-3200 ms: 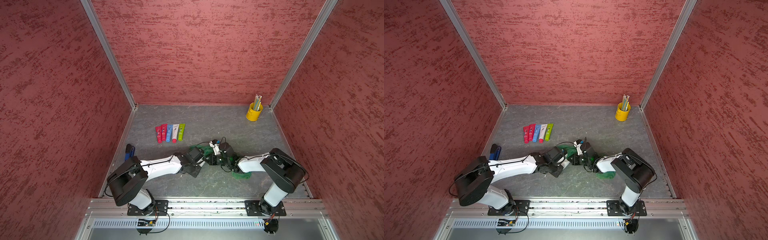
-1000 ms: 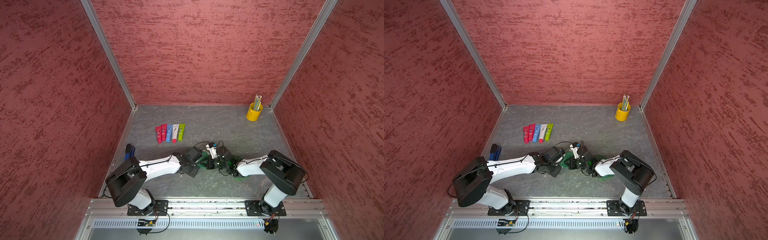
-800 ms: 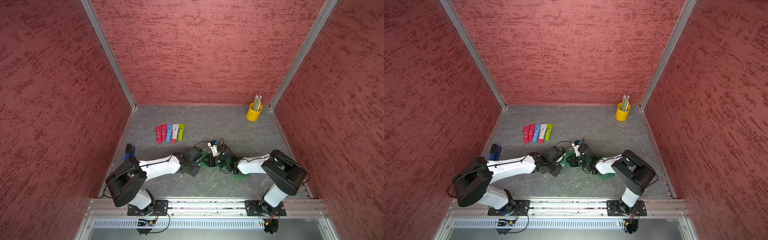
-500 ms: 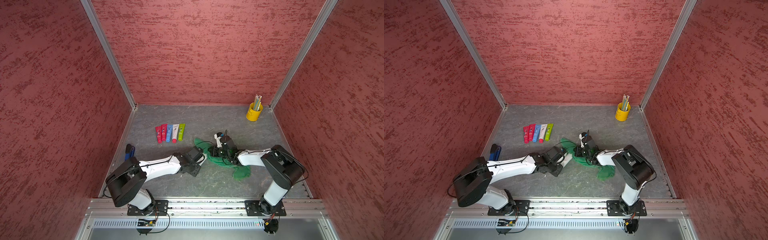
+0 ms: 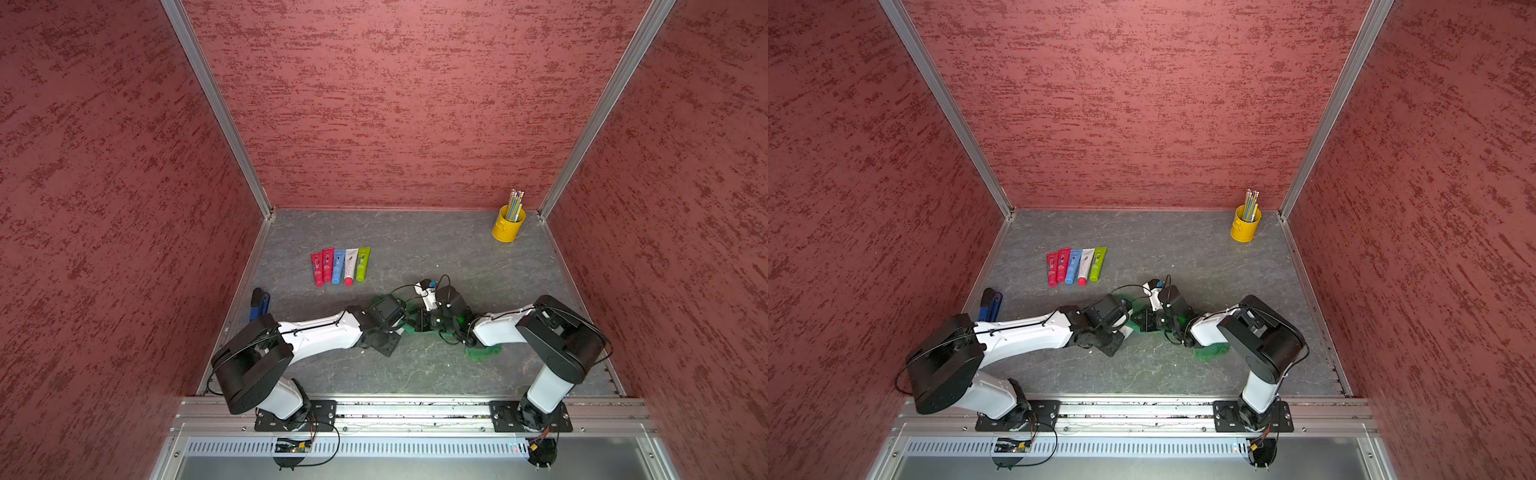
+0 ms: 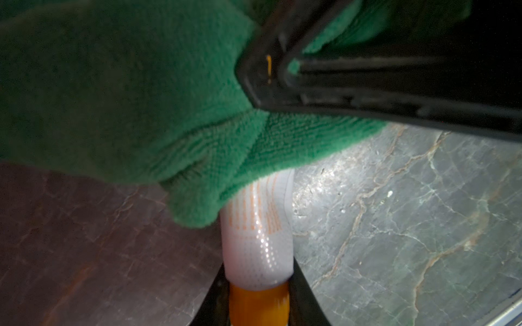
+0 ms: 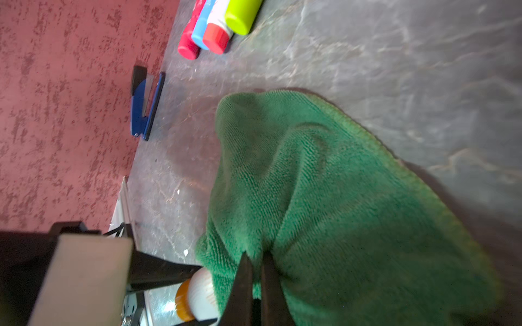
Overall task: Wipe the surface of the toothpaste tube
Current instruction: Wipe the dirt from the toothpaste tube.
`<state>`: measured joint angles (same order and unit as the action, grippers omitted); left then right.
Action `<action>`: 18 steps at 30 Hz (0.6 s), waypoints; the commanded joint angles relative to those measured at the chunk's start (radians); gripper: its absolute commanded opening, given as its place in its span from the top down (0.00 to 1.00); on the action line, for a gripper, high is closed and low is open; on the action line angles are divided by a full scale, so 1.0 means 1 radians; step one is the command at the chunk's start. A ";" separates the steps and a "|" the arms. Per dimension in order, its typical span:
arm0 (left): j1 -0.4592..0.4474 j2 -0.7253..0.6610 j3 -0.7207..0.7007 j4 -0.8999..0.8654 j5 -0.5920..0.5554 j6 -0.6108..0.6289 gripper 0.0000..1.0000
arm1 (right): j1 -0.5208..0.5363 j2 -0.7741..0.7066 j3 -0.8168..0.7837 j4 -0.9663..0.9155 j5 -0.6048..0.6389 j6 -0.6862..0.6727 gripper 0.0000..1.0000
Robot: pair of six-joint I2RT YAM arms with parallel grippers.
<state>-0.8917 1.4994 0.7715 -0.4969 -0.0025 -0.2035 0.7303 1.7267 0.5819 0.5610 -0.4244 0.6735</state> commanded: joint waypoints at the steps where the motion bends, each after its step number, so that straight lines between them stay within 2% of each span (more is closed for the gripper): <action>1: -0.001 -0.018 0.017 0.077 -0.007 0.016 0.97 | 0.008 0.000 -0.021 -0.093 -0.008 -0.004 1.00; 4: -0.003 -0.037 0.014 0.071 -0.021 0.007 0.97 | -0.045 -0.048 -0.020 -0.173 0.090 -0.026 1.00; 9: 0.009 -0.070 0.009 0.049 -0.069 -0.036 1.00 | -0.162 -0.198 -0.008 -0.432 0.329 -0.124 1.00; 11: 0.029 -0.081 0.015 0.040 -0.077 -0.060 1.00 | -0.185 -0.282 0.001 -0.573 0.480 -0.156 1.00; 12: 0.038 -0.085 0.019 0.038 -0.082 -0.072 1.00 | -0.189 -0.318 0.006 -0.624 0.517 -0.165 1.00; 15: 0.076 -0.087 0.043 0.040 -0.084 -0.106 1.00 | -0.194 -0.385 0.001 -0.727 0.526 -0.173 1.00; 18: 0.117 -0.050 0.093 0.053 -0.082 -0.141 1.00 | -0.193 -0.407 -0.031 -0.770 0.480 -0.166 1.00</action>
<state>-0.8005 1.4384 0.8036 -0.4816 -0.0624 -0.2947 0.5369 1.3308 0.5785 -0.0532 0.0074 0.5362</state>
